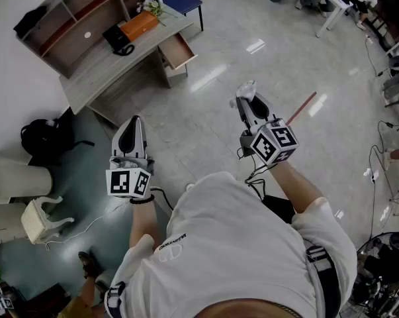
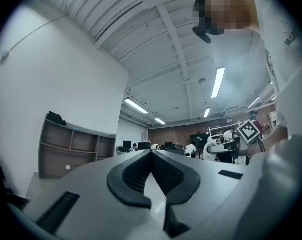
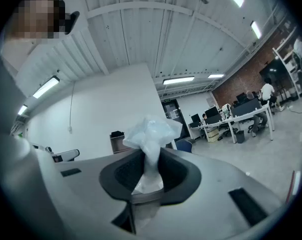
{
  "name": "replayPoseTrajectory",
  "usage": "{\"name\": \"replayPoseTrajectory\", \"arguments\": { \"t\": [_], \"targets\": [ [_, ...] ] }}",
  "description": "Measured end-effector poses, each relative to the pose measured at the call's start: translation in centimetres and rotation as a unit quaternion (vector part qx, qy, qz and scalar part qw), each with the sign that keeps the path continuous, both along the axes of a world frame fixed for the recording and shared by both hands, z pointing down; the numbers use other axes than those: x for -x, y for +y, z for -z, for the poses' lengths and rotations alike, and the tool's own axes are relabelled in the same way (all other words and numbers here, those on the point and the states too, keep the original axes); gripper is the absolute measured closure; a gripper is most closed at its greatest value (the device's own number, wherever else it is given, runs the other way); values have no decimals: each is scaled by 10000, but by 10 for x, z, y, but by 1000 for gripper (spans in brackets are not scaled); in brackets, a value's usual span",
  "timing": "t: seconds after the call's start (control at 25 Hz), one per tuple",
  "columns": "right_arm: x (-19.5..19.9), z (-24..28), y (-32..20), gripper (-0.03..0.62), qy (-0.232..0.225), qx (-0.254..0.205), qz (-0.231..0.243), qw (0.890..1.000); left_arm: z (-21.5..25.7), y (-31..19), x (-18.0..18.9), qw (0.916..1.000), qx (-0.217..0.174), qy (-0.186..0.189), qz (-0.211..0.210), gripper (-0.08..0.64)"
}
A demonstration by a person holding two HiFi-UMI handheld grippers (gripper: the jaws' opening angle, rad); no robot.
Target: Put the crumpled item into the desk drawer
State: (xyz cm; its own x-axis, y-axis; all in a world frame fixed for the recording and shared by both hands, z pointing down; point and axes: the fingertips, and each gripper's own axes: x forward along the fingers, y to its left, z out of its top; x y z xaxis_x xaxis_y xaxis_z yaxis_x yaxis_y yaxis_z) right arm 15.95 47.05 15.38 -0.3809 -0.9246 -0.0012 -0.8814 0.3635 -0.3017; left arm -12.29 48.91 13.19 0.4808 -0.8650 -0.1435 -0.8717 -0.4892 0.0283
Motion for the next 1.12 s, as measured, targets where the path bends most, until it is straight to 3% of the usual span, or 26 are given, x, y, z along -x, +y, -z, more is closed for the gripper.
{"name": "replayPoseTrajectory", "arguments": {
  "t": [0.76, 1.12],
  "targets": [
    [-23, -5, 1, 517, -140, 100, 164, 9997, -1, 2, -31, 9999, 61, -96, -6, 558],
    [-53, -12, -10, 517, -195, 162, 337, 9991, -4, -3, -66, 9998, 110, -164, 98, 558]
  ]
}}
